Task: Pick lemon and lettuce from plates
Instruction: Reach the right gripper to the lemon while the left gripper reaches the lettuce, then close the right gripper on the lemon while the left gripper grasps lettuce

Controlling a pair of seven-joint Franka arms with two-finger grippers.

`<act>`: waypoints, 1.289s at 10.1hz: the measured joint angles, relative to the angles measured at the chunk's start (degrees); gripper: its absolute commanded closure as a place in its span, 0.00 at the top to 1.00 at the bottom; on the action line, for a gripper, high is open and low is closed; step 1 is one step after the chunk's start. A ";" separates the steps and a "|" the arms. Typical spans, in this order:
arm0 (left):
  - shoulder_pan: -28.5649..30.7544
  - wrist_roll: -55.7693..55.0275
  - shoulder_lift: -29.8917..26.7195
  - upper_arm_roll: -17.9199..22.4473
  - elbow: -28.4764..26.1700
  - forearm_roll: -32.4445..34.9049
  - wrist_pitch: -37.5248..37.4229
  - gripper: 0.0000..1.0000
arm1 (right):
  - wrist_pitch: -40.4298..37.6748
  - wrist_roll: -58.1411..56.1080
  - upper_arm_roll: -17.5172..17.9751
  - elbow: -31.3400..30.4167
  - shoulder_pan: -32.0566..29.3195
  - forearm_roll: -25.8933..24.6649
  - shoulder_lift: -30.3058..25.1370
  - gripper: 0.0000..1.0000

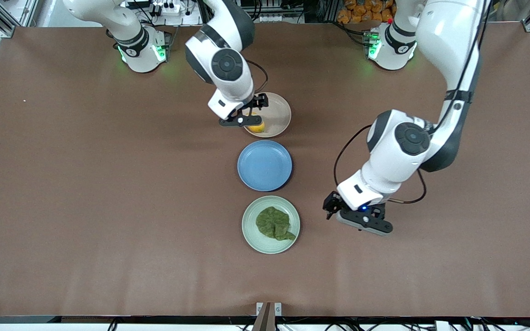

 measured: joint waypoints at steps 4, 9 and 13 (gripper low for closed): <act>-3.71 0.00 6.69 -0.06 0.01 0.00 17.18 1.00 | 6.15 0.60 -0.11 -1.70 2.66 -0.94 4.86 1.00; -7.30 -0.15 13.44 -0.12 0.13 -0.01 29.36 1.00 | 8.51 0.60 -0.16 -2.31 3.97 -3.48 6.91 1.00; -9.15 -0.56 18.03 -0.13 2.79 -0.05 31.84 1.00 | 13.29 0.60 -0.21 -3.17 4.09 -4.77 8.86 1.00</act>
